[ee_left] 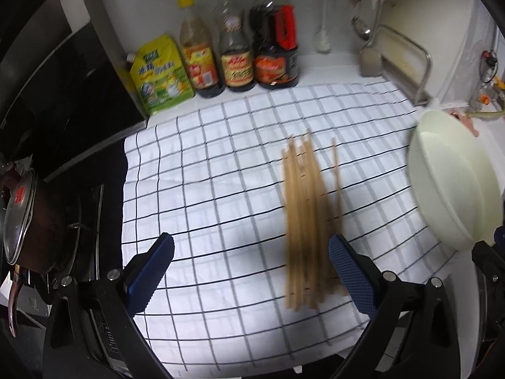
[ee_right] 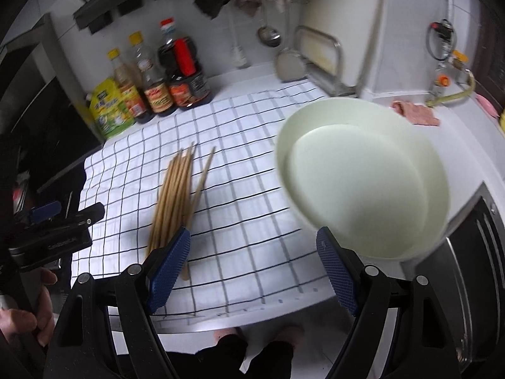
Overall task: Organize utensils
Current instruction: 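Lower the left tool onto one wooden chopstick while the right tool grasps another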
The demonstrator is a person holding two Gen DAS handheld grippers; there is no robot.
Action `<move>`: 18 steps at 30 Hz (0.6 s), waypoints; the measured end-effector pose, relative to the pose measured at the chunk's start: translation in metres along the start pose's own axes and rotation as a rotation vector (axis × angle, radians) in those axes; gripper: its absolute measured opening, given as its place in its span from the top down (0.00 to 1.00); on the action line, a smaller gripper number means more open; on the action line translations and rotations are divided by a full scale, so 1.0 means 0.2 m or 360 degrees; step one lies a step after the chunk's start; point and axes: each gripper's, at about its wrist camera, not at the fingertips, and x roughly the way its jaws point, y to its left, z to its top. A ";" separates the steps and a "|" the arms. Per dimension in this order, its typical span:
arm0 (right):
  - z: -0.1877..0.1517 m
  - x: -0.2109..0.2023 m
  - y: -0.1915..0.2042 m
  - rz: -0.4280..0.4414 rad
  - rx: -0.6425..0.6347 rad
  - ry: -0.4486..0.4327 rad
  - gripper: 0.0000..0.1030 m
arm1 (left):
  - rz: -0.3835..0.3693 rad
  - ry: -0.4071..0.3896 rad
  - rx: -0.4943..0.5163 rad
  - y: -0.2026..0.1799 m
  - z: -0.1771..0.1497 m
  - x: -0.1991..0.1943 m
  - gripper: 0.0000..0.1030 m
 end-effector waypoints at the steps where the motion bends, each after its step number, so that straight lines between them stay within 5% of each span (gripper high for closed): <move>1: 0.00 0.03 0.03 0.0010 -0.0011 0.0014 0.24 | -0.0006 0.0017 -0.0005 0.02 0.00 0.04 0.06; 18: -0.02 0.57 0.30 0.0034 -0.0029 0.0096 0.24 | -0.0192 0.0007 -0.0006 0.16 0.04 0.50 0.06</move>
